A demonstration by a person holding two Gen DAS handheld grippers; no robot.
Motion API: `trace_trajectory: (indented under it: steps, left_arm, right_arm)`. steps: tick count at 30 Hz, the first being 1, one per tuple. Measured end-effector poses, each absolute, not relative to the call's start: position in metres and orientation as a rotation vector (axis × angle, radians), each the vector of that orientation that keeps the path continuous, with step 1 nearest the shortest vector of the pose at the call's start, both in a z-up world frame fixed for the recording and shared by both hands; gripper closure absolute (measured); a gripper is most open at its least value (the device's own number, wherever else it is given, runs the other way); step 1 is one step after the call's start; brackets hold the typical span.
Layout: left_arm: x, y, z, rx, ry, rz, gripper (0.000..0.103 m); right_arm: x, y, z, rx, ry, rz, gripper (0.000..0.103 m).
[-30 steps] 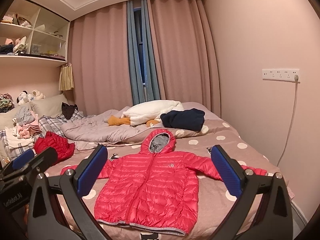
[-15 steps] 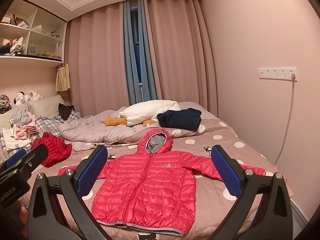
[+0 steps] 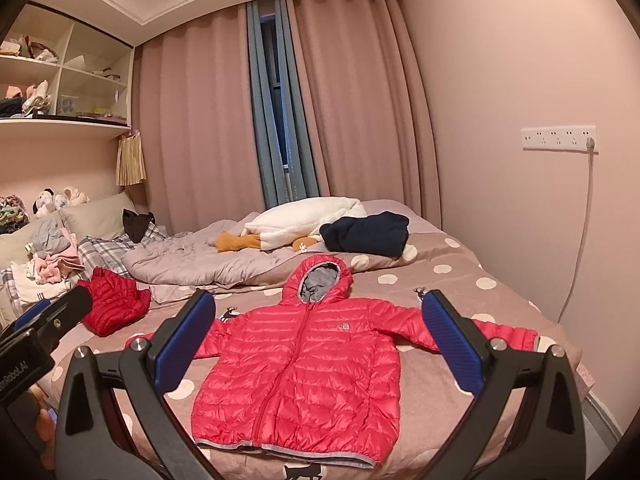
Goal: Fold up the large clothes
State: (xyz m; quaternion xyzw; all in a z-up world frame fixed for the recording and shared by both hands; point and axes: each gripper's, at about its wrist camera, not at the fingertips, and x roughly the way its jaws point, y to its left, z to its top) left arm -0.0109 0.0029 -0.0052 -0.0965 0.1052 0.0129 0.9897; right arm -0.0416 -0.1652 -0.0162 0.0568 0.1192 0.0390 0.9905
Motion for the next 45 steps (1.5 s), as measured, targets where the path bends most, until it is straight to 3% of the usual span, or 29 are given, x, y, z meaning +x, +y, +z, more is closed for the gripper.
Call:
trace_trajectory:
  steps: [45]
  left_arm:
    - [-0.016, 0.014, -0.007, -0.252, 0.194, 0.070, 0.000]
  right_arm:
    - [-0.047, -0.164, -0.013, 0.158, 0.225, 0.092, 0.000]
